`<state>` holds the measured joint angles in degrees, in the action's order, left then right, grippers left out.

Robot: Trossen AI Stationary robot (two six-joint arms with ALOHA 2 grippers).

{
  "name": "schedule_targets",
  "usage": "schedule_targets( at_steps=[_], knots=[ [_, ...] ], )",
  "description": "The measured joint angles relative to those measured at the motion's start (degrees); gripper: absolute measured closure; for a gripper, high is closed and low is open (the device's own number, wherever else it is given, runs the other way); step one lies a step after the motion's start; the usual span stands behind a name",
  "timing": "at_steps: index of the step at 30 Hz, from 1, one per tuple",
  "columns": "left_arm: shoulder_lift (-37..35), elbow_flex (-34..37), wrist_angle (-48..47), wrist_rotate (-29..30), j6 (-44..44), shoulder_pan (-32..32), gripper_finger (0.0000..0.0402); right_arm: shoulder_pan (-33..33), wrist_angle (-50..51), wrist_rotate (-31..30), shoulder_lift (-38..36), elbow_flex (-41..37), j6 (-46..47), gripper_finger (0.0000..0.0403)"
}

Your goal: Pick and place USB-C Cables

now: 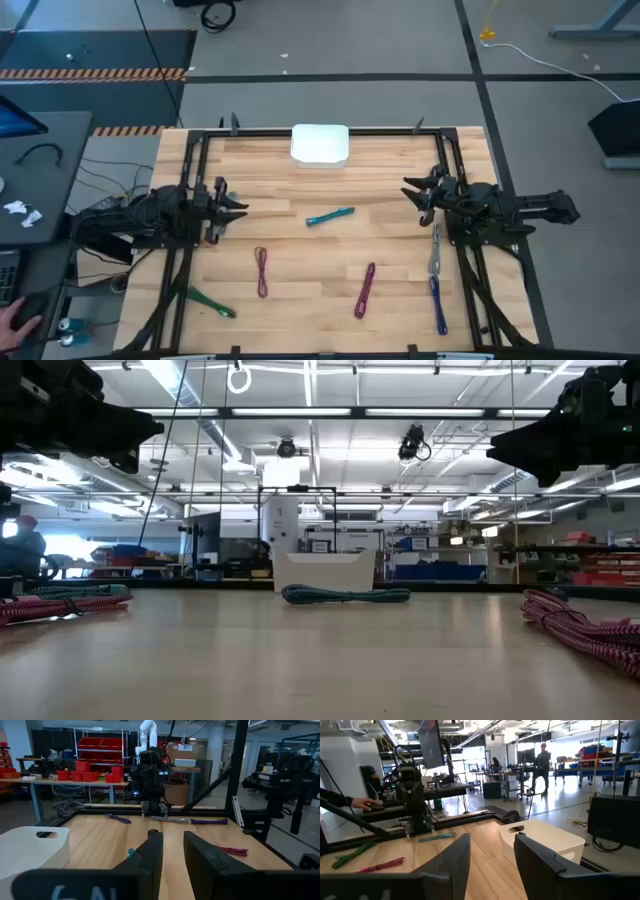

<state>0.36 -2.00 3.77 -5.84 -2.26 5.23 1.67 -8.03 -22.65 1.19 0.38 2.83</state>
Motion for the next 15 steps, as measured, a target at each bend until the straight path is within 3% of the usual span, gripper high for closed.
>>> schedule_targets(
  at_steps=[15],
  knots=[
    [0.0, 0.0, 0.0, 0.0, 0.0, 0.0, 0.0313, 0.0, 0.0, 0.0, 0.0, 0.0, 0.0, 0.0245]
  ],
)
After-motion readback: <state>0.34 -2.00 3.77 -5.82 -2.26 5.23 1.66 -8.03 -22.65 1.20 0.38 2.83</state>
